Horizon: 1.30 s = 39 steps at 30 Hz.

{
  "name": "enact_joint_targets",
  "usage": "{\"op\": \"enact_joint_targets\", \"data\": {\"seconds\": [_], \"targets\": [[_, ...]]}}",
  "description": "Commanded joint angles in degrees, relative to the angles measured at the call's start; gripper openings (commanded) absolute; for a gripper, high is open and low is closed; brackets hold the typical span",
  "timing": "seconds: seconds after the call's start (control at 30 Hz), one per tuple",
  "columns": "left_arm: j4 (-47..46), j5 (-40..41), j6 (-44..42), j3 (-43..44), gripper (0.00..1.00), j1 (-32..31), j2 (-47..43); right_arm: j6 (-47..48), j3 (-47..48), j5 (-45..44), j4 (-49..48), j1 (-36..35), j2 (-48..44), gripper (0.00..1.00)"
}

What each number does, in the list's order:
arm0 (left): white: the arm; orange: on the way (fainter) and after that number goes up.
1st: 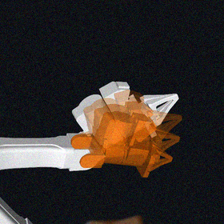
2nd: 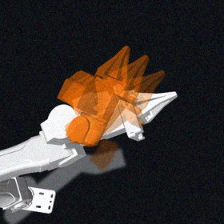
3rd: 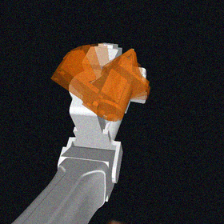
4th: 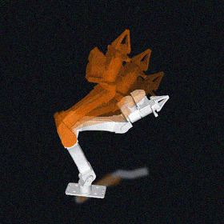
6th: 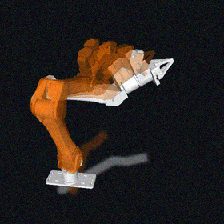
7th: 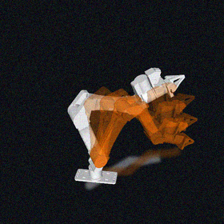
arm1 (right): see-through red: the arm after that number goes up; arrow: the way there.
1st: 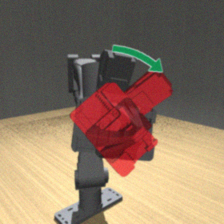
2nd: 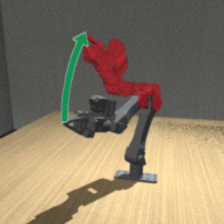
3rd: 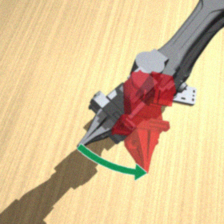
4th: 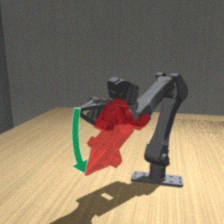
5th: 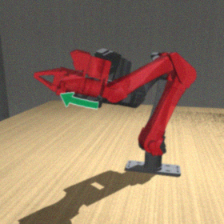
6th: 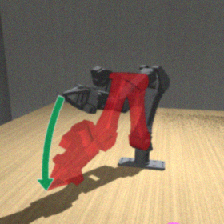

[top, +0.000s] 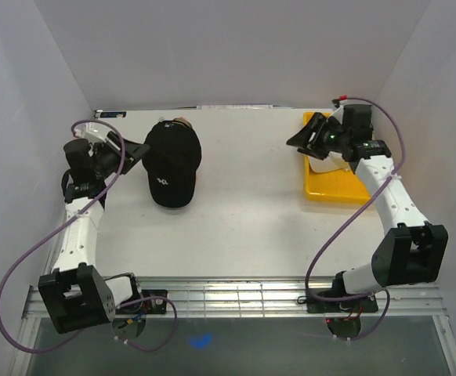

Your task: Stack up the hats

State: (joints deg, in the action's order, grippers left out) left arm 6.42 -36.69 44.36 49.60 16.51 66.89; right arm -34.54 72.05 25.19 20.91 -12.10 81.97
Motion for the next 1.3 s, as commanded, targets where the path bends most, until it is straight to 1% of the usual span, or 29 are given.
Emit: {"op": "enact_joint_targets", "data": {"seconds": [0.0, 0.03, 0.07, 0.1, 0.13, 0.2, 0.23, 0.33, 0.37, 0.4, 0.43, 0.47, 0.5, 0.53, 0.6, 0.7, 0.8, 0.97, 1.07, 1.1, 1.13, 1.17, 1.27], "targets": [[2.89, 7.49, -4.27, 8.02, 0.59, -10.92, -3.26, 2.91, 3.71, 3.81, 8.53, 8.3, 0.81, 0.6], [3.77, 8.73, -6.19, 9.7, 0.59, -13.59, -1.96, 2.38, 4.75, 3.99, 8.45, 12.06, 1.51, 0.65], [5.61, 10.56, -7.0, 11.03, 0.59, -15.7, -1.33, 1.77, 5.64, 3.99, 8.45, 14.62, 2.3, 0.67], [6.23, 11.54, -7.79, 12.87, 0.59, -21.29, -0.8, 0.54, 6.69, 3.21, 8.71, 16.13, 4.49, 0.68], [6.59, 12.51, -8.93, 13.06, 0.59, -23.26, -0.45, 0.01, 9.66, 2.24, 9.15, 18.58, 5.81, 0.7], [7.12, 13.49, -9.29, 13.32, 0.6, -27.38, -0.01, -1.31, 13.45, -2.22, 10.46, 20.35, 9.84, 0.73], [7.29, 13.05, -9.81, 13.5, 0.6, -28.63, 0.25, -1.92, 17.38, -3.73, 11.78, 21.75, 11.44, 0.76], [11.5, 13.13, -11.57, 15.78, 0.6, -33.55, 0.96, -2.81, 23.29, -10.14, 14.41, 23.78, 17.41, 0.77], [12.73, 13.05, -13.05, 16.48, 0.6, -34.69, 0.87, -2.55, 27.83, -12.07, 15.38, 24.14, 18.91, 0.77], [14.31, 12.96, -14.11, 17.45, 0.6, -36.19, 0.44, -2.11, 30.23, -15.4, 16.44, 24.31, 22.32, 0.78], [17.72, 13.13, -15.17, 19.37, 0.6, -36.72, 0.08, -1.58, 32.52, -16.83, 18.54, 24.75, 24.09, 0.78], [19.06, 12.96, -16.57, 19.91, 0.6, -37.08, -0.44, -1.23, 36.45, -18.23, 19.43, 24.84, 25.59, 0.78], [20.03, 12.52, -17.11, 20.27, 0.6, -37.17, -1.67, -1.05, 38.15, -19.46, 20.31, 25.02, 28.56, 0.78], [21.26, 11.82, -17.72, 20.62, 0.6, -37.25, -2.2, -0.96, 39.38, -21.74, 20.92, 25.28, 29.9, 0.79], [24.34, 11.55, -18.87, 21.59, 0.6, -37.26, -3.34, -0.7, 41.5, -23.07, 21.19, 25.54, 33.06, 0.79], [26.89, 10.94, -19.57, 22.03, 0.61, -37.26, -5.63, -0.26, 44.13, -22.82, 21.28, 25.63, 37.36, 0.79], [28.91, 9.97, -19.92, 22.2, 0.61, -37.26, -7.12, -0.08, 44.67, -20.71, 19.71, 25.72, 40.71, 0.79], [32.17, 10.93, -21.59, 22.55, 0.61, -37.26, -8.27, 0.0, 42.56, -18.87, 15.22, 24.84, 42.65, 0.79], [32.52, 11.46, -21.77, 22.2, 0.61, -37.26, -8.18, 0.27, 41.86, -17.19, 13.37, 24.67, 43.97, 0.75], [32.43, 11.46, -21.51, 22.12, 0.61, -37.26, -8.1, 0.35, 41.59, -17.19, 13.2, 24.49, 43.97, 0.67], [32.43, 11.46, -21.33, 21.85, 0.61, -37.26, -7.92, 0.36, 41.16, -17.02, 11.89, 24.58, 43.71, 0.64], [32.08, 11.29, -20.98, 21.76, 0.61, -37.26, -7.74, 0.44, 39.93, -16.93, 11.09, 24.58, 43.19, 0.63], [31.03, 11.02, -20.45, 20.89, 0.61, -37.26, -7.39, 1.23, 40.71, -16.84, 10.91, 24.58, 43.53, 0.62]]}}
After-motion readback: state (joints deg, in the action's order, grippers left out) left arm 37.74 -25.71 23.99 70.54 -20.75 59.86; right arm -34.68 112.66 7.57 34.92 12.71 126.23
